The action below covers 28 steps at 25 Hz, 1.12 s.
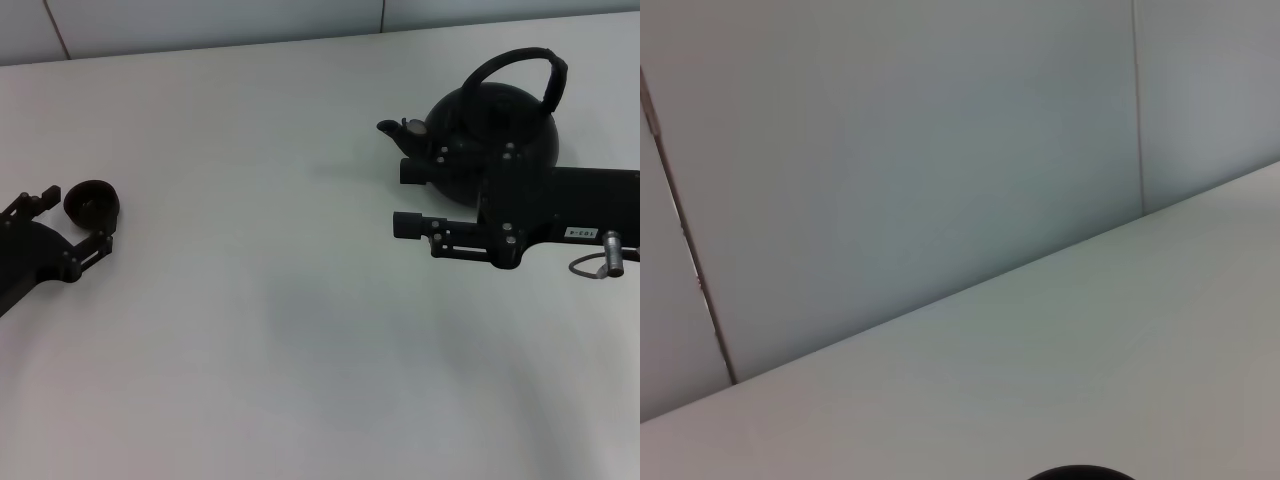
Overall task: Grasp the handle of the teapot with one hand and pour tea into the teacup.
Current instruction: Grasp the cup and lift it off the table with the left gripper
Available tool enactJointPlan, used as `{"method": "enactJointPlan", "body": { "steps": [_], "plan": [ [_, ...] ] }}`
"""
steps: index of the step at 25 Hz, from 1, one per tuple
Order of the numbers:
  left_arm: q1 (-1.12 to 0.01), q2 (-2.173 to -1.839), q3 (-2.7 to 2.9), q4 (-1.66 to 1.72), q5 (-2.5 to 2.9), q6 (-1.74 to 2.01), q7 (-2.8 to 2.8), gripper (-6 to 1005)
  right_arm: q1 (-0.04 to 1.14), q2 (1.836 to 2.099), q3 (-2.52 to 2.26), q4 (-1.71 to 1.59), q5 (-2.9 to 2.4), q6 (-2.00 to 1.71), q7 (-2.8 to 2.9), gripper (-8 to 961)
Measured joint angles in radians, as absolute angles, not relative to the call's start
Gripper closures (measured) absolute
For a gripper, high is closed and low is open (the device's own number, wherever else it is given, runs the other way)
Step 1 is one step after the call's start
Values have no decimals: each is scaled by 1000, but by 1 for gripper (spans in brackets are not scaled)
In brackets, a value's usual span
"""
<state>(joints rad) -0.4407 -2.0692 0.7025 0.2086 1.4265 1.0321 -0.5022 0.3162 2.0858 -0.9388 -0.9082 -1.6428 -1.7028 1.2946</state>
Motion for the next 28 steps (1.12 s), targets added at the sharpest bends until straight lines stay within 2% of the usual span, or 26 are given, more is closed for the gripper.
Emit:
{"method": "enactJointPlan", "body": {
  "steps": [28],
  "plan": [
    [-481,-2072,718,209,1427,953,-500,291,324,2086,-937,-893,-1634,-1701,1286,380]
  ]
}}
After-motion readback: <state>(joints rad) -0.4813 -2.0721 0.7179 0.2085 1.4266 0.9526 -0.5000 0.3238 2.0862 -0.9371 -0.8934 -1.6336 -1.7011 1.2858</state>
